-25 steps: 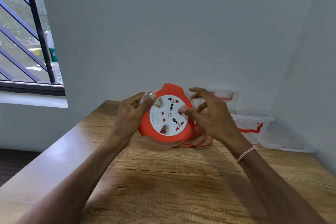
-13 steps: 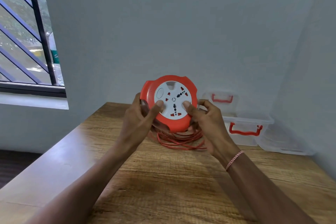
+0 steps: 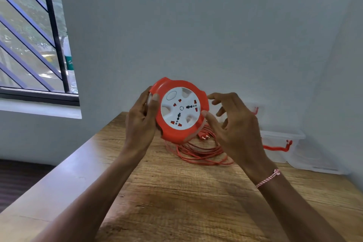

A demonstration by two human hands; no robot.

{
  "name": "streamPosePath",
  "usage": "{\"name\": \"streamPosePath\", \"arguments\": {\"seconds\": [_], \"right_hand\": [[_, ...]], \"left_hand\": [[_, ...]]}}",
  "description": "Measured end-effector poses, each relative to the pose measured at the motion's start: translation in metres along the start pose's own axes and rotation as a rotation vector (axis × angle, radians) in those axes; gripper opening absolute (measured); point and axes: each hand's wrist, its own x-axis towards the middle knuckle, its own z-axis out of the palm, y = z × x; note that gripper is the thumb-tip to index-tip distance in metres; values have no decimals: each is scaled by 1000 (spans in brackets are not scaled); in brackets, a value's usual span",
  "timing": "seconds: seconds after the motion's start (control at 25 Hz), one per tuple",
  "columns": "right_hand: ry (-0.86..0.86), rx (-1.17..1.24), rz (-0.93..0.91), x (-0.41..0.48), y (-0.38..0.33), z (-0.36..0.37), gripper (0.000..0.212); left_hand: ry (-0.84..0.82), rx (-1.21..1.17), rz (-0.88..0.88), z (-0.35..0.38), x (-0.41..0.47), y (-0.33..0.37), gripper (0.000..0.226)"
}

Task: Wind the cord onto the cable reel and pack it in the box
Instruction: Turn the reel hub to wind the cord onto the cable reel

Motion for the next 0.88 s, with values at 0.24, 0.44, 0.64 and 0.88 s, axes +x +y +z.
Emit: {"name": "streamPosePath", "arguments": {"seconds": [0.24,0.44,0.64,0.88], "right_hand": [[-147,-10,101,-1,1,10,66],[-334,685,595,-1,17,2,55],[-247,966,741,-6,15,11,39],[-175,324,486,-1,4,4,54]], "left_hand": [[-145,148,35,1,-2,-5,44],[-146,1,12,5,-5,1,37],[-86,4,-38,3,-7,7,34],[-114,56,-97,5,-9,-4,41]]}}
